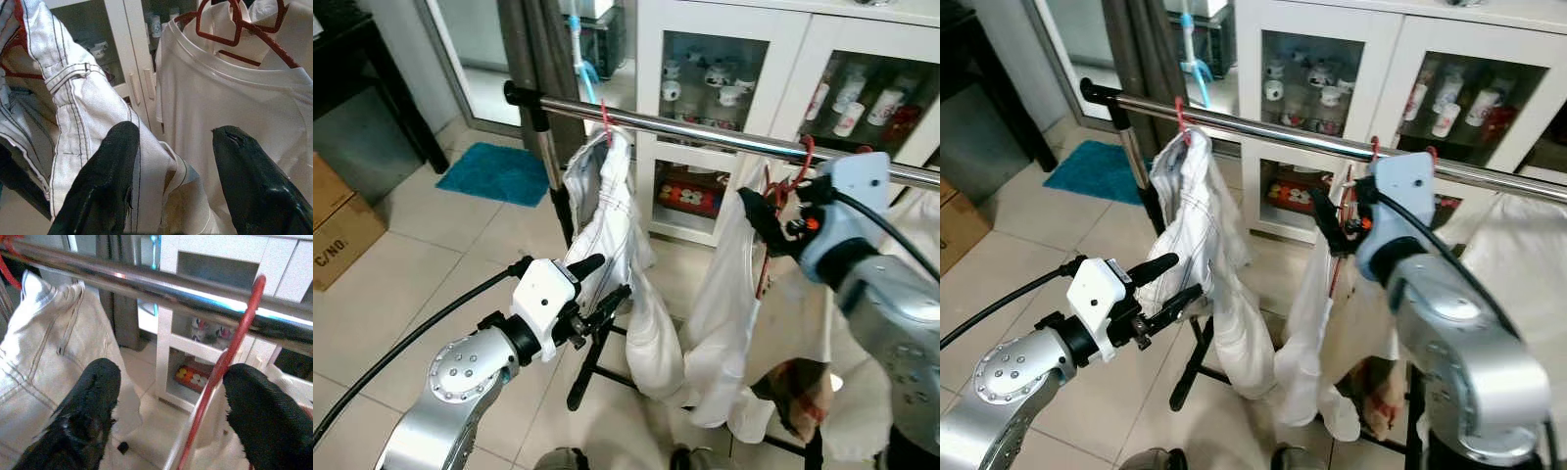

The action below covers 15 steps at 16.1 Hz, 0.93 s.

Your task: Hang hanger

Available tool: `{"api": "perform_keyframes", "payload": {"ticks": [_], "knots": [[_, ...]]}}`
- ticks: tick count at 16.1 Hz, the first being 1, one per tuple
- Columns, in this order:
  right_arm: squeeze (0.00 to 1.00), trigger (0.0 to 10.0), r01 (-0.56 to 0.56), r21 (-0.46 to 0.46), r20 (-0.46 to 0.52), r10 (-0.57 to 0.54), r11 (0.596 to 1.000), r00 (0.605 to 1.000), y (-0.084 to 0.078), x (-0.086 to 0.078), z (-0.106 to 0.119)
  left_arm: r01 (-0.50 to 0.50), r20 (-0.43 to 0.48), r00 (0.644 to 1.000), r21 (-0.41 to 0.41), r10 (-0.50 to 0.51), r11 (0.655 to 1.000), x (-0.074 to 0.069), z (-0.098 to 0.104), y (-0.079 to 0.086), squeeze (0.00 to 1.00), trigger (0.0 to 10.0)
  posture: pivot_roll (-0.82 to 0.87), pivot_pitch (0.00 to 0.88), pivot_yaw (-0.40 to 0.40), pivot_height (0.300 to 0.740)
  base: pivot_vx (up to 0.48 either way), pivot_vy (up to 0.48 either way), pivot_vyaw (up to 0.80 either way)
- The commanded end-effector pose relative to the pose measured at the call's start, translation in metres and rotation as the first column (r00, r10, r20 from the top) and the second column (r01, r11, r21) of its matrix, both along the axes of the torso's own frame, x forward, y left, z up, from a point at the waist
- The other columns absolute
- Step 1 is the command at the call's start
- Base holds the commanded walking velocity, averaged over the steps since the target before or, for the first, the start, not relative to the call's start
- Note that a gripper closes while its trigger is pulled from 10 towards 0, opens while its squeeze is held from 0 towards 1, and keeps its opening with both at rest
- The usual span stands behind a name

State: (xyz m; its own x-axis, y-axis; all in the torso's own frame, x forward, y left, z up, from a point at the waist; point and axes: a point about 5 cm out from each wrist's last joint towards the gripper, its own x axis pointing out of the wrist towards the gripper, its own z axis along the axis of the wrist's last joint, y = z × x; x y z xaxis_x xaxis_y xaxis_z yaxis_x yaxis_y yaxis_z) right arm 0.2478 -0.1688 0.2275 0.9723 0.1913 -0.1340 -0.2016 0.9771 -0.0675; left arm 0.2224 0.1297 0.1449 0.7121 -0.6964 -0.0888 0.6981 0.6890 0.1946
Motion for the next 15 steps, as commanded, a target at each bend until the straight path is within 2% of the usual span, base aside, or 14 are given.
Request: {"api": "perform_keyframes", "payload": {"ticks": [1,3,4,5,6,9,13,15], "knots": [[1.0,10.0,-0.002,0.004,-0.016,0.002,1.0,1.0,-0.002,-0.003,0.002,0.023,0.003,1.0,0.014,-0.023,1.0,-0.001,0.001,-0.002,0.0,10.0,-0.09,0.12,0.054,0.74,0.0,0.0,0.0],[1.0,10.0,0.072,-0.005,-0.078,-0.073,0.997,0.994,-0.008,0.004,-0.005,0.034,0.004,0.999,0.019,-0.034,0.999,-0.001,0.001,-0.004,0.0,10.0,-0.09,0.12,0.046,0.74,0.0,0.0,0.0],[0.8,10.0,0.151,-0.066,-0.159,-0.159,0.986,0.974,-0.013,0.006,-0.016,0.043,0.004,0.999,0.021,-0.043,0.999,-0.001,0.001,-0.005,0.0,10.0,-0.09,0.119,0.044,0.74,0.0,0.0,0.0],[0.0,10.0,0.162,-0.027,-0.215,-0.164,0.986,0.963,-0.01,0.006,-0.021,0.056,0.001,0.998,0.008,-0.056,0.998,-0.002,0.002,-0.006,0.0,10.0,-0.09,0.121,0.038,0.74,0.0,0.0,0.0],[0.0,10.0,0.159,0.009,-0.231,-0.153,0.987,0.961,-0.007,0.007,-0.022,0.07,0.0,0.998,-0.001,-0.07,0.998,-0.002,0.003,-0.007,0.0,10.0,-0.09,0.121,0.038,0.74,0.0,0.0,0.0],[0.0,10.0,0.21,0.028,-0.272,-0.194,0.977,0.942,-0.006,0.013,-0.027,0.095,0.01,0.995,0.012,-0.095,0.995,-0.002,0.006,-0.011,0.0,10.0,-0.08,0.119,0.035,0.74,0.0,0.0,0.0],[0.0,10.0,0.282,0.039,-0.288,-0.26,0.958,0.922,-0.009,0.022,-0.032,0.103,0.01,0.995,0.013,-0.103,0.995,-0.003,0.009,-0.011,0.0,10.0,-0.07,0.119,0.03,0.74,0.0,0.0,0.0],[0.0,10.0,0.279,0.05,-0.267,-0.256,0.959,0.929,-0.009,0.029,-0.03,0.104,0.01,0.995,0.016,-0.104,0.994,-0.003,0.01,-0.011,0.0,10.0,-0.07,0.114,0.026,0.74,0.0,0.0,0.0]]}}
